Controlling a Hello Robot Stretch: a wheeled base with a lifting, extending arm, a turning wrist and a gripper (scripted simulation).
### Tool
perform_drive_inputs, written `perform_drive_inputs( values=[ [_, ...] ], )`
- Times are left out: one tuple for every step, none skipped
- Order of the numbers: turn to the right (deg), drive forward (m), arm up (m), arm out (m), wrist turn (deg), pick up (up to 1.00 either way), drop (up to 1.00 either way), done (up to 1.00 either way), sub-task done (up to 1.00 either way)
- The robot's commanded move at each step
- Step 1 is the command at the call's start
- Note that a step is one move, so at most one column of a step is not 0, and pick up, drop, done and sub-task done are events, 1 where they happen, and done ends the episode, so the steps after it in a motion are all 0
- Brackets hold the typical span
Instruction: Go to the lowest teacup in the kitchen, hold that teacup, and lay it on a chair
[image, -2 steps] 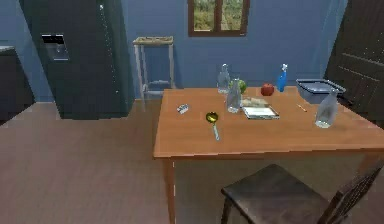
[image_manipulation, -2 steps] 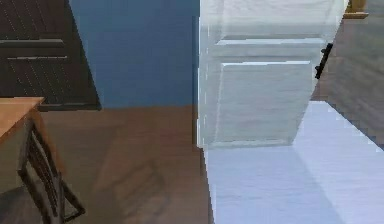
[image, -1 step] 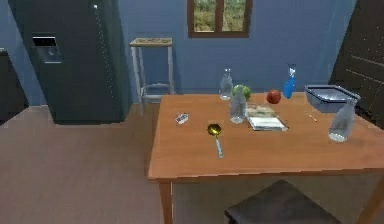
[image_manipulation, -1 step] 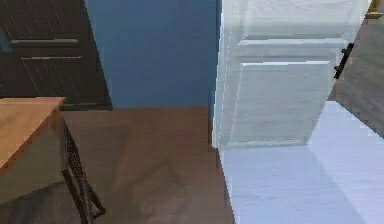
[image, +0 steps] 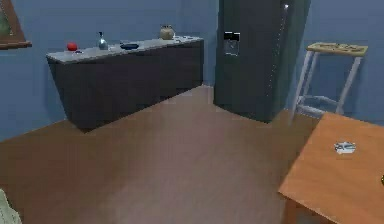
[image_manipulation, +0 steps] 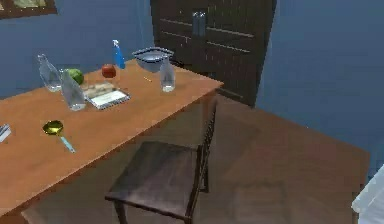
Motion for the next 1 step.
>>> perform_drive_inputs(
  values=[
    [-24.0, 0.00, 0.00, 0.00, 0.0, 0.00, 0.00, 0.00, 0.00]
  ],
)
